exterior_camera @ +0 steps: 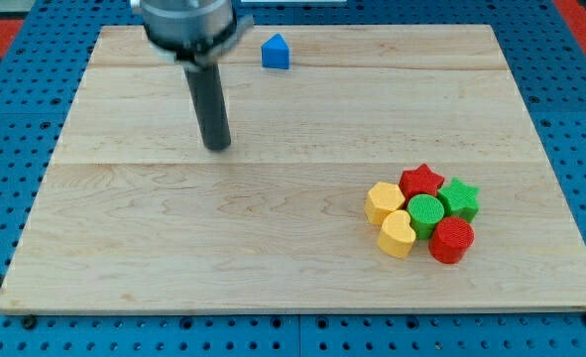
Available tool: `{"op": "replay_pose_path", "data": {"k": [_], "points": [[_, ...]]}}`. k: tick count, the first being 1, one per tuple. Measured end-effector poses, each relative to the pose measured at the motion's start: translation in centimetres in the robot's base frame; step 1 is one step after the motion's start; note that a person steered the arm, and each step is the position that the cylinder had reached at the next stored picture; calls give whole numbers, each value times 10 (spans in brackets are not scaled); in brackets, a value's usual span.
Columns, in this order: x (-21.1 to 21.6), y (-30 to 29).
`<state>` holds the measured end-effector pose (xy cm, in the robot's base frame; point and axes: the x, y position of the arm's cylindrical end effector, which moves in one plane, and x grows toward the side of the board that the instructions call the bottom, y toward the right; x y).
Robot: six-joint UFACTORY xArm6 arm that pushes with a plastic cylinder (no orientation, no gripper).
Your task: Move the blue triangle above to the yellow hexagon
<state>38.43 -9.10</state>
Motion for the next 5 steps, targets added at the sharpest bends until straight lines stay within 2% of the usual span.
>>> {"op": "replay_pose_path", "data": {"k": [2, 3, 4, 5], "points": [[-116, 146], [-184, 141], [-191, 85], [-163, 67]]}}
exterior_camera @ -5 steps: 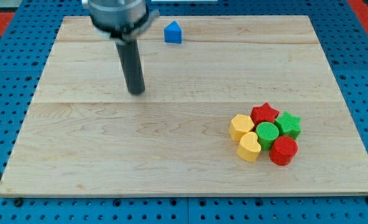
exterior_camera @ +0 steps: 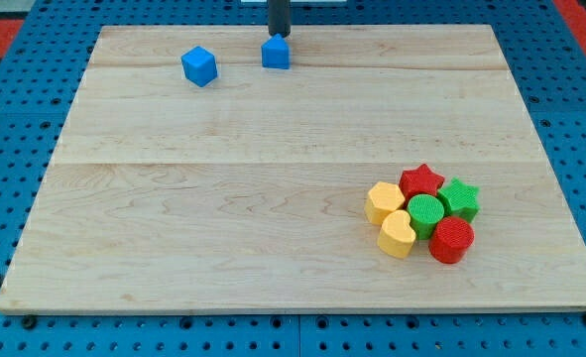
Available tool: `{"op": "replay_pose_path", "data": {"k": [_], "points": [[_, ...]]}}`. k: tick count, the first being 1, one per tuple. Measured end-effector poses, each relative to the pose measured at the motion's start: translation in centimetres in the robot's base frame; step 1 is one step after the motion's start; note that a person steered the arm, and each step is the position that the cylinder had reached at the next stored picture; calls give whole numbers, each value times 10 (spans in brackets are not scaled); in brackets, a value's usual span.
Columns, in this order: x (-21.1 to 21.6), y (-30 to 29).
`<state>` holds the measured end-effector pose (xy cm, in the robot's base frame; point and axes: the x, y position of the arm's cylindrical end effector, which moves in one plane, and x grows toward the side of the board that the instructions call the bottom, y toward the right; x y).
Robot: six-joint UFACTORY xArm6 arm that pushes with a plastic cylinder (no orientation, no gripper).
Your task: Move the blue triangle above to the yellow hexagon
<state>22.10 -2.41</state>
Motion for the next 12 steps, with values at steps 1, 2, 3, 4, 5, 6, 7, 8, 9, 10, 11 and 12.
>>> {"op": "replay_pose_path", "data": {"k": [1, 2, 3, 4, 5, 6, 7, 8, 9, 10, 11, 12], "points": [[52, 13], [79, 28], [77, 3], [82, -25], [95, -40], [115, -38], [155, -15], [170, -32], [205, -6], [224, 57], [219, 37], [219, -15]]}}
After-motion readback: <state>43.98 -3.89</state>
